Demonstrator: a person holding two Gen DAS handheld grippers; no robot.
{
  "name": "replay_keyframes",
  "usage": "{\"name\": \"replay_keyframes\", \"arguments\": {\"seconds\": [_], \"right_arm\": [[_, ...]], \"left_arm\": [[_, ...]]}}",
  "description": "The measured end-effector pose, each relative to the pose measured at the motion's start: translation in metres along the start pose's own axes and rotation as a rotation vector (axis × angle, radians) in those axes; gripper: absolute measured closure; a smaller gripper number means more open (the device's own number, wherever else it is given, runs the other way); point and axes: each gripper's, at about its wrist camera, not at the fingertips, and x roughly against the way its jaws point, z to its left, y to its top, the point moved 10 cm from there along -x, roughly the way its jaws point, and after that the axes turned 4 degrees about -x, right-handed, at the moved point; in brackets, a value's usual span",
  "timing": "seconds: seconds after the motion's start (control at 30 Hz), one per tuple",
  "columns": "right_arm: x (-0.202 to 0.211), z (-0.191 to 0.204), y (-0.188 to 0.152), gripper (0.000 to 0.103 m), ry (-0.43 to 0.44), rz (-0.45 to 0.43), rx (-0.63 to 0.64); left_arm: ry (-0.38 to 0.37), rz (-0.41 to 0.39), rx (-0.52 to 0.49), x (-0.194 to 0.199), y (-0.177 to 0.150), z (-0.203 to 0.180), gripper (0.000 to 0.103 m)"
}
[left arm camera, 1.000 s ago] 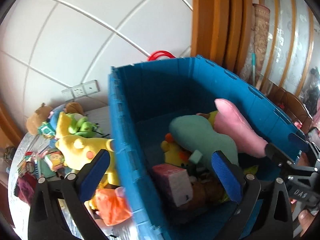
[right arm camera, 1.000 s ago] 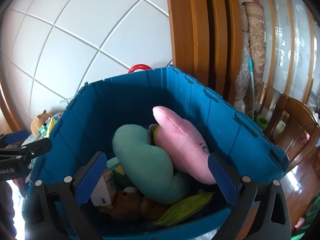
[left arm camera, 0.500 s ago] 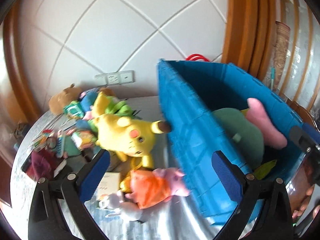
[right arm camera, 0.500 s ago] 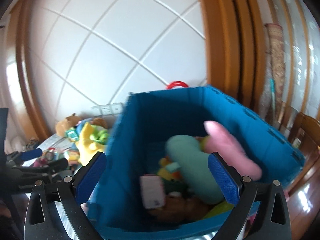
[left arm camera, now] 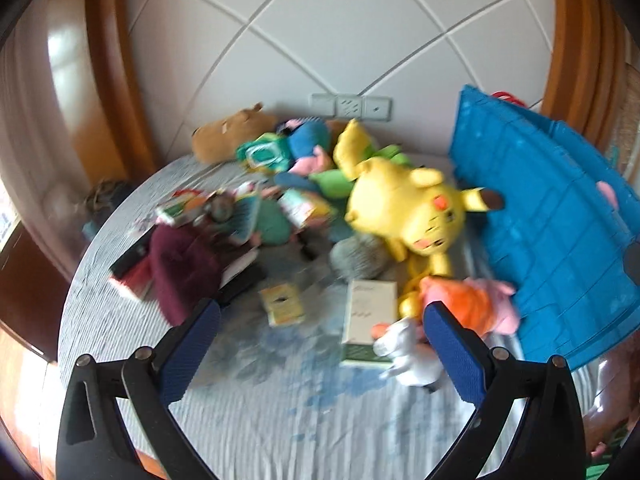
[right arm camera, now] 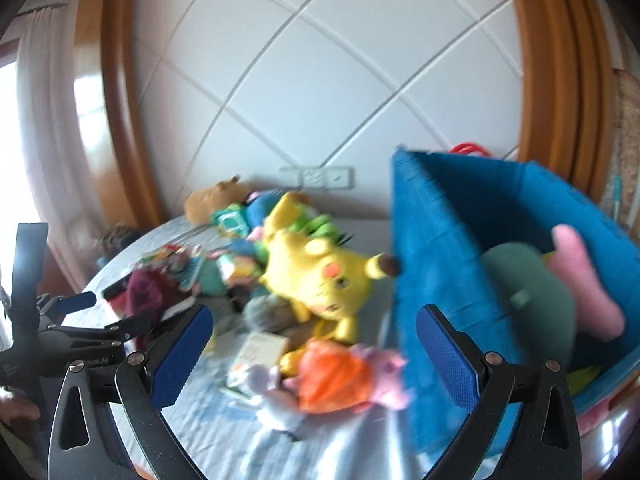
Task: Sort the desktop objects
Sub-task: 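Move the left gripper toward the wet-tissue pouch while the right approaches the white plush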
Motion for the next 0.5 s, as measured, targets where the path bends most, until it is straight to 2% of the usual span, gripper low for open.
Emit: {"name": "replay_keyframes", "arguments": {"seconds": [0.1, 0.27, 0.4, 0.5], "right_arm": [[-0.026, 0.028, -0.026, 0.000, -0.011, 0.075, -0.002], [-0.062, 0.045, -0.080, 0.000, -0.018, 0.199, -0.020], [-0.090, 0.056, -0.118, 0.000, -0.029, 0.291, -0.026], [-0.108, 0.055, -0.133, 0.007, -0.044, 0.343, -0.011]], "left_arm": [[0.006, 0.035, 0.011, -0.012, -0.021, 0.031, 0.000], [0.008, 0.104, 0.010, -0.037, -0.057, 0.065, 0.000], [0.002, 0.168, 0.028, -0.059, -0.078, 0.075, 0.000], [-0.008, 0.204, 0.042, -0.075, -0.090, 0.076, 0.001]]}}
